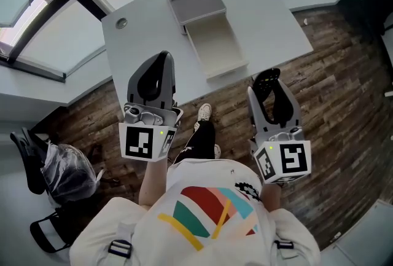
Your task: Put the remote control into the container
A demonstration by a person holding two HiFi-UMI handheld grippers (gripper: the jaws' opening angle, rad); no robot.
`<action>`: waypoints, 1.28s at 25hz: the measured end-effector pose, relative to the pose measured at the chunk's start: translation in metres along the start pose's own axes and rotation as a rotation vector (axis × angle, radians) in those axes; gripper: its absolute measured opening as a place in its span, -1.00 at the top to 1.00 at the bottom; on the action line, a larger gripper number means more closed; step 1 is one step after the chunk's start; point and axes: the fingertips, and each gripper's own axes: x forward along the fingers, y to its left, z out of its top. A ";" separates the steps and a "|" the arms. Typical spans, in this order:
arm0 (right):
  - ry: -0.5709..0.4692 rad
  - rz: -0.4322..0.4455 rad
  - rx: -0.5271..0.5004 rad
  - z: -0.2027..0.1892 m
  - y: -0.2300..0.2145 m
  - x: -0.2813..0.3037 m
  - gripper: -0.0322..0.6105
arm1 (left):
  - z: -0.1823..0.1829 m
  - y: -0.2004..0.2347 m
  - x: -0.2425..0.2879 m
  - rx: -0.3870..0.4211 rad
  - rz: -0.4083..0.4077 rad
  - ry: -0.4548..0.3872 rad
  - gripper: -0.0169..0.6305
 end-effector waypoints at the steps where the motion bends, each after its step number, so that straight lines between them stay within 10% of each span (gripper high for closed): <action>1: 0.000 0.001 -0.002 0.002 -0.001 0.011 0.18 | -0.002 0.007 0.008 -0.001 0.002 -0.002 0.92; 17: 0.047 0.048 -0.059 0.053 0.007 0.192 0.18 | -0.030 0.133 0.126 -0.077 0.030 -0.013 0.92; 32: 0.230 0.105 -0.015 0.013 -0.023 0.250 0.18 | -0.078 0.142 0.165 -0.103 0.082 0.088 0.92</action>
